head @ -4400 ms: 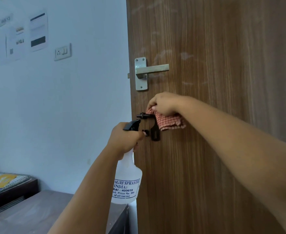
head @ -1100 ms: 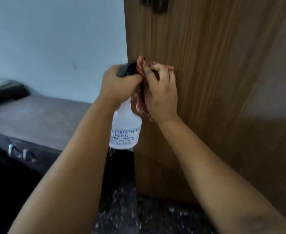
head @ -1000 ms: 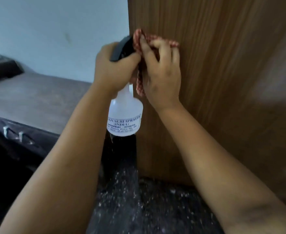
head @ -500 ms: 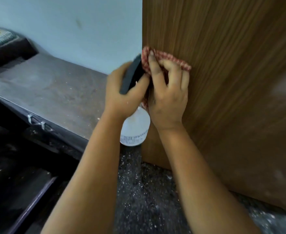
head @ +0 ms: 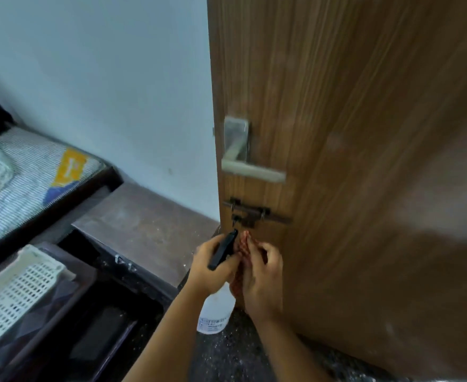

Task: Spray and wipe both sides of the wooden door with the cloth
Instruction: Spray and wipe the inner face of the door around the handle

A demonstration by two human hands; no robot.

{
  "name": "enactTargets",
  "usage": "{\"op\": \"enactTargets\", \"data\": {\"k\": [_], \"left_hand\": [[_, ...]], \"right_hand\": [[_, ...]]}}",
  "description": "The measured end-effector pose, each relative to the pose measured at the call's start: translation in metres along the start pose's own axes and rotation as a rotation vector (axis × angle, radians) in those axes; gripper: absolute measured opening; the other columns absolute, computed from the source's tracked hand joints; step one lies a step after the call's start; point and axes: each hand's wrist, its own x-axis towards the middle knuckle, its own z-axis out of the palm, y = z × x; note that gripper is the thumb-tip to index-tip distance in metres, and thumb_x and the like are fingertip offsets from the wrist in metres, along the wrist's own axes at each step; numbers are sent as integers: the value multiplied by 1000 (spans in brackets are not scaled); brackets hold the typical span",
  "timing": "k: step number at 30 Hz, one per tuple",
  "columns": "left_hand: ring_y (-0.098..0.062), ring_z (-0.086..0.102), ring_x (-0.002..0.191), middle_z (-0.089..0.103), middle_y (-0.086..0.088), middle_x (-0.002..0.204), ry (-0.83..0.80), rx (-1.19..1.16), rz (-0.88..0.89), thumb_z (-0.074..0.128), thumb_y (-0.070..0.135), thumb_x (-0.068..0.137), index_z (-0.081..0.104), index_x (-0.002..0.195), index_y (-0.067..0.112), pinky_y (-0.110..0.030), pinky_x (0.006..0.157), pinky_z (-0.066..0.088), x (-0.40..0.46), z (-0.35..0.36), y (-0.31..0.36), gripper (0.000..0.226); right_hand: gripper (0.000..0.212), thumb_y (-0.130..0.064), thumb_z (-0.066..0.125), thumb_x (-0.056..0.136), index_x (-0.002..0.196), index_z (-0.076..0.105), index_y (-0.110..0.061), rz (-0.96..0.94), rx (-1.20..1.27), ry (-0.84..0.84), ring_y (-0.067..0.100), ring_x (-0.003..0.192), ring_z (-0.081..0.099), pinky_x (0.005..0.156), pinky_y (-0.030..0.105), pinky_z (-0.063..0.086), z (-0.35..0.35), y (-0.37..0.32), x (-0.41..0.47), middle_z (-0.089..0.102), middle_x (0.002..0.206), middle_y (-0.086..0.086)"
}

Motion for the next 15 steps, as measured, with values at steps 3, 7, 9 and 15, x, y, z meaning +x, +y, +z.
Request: {"op": "enactTargets", "data": {"k": [3, 7, 9, 15], "left_hand": [[-31, 70, 73, 74, -3, 80, 42, 13, -60, 69, 27, 78, 71, 92, 39, -52, 67, 59, -15, -10, 54, 19], [-27, 55, 56, 61, -12, 63, 81, -59, -85, 69, 12, 86, 71, 86, 20, -40, 54, 47, -20, -28, 108, 8], [-26, 52, 54, 56, -13, 60, 97, -51, -85, 67, 6, 90, 68, 87, 7, -38, 53, 46, -21, -36, 123, 3], [-18, 49, 51, 54, -5, 57, 82, 88, -36, 69, 13, 87, 61, 68, 12, -30, 51, 42, -14, -57, 163, 21]], "right_hand": [[43, -33, 43, 99, 133, 59, -13, 49, 45, 8, 21, 103, 52, 84, 38, 54, -53, -34, 10, 53, 119, 11], [54, -39, 37, 101, 148, 43, -15, -26, 48, 29, 15, 112, 47, 93, 27, 43, -112, -69, 54, 45, 130, 12], [54, -40, 36, 101, 149, 41, -15, -52, 47, 61, 17, 114, 48, 95, 28, 44, -135, -82, 74, 43, 133, 12], [47, -33, 46, 102, 144, 47, -14, 77, -6, 54, 16, 116, 47, 98, 26, 38, -174, -98, 106, 41, 137, 7]]}}
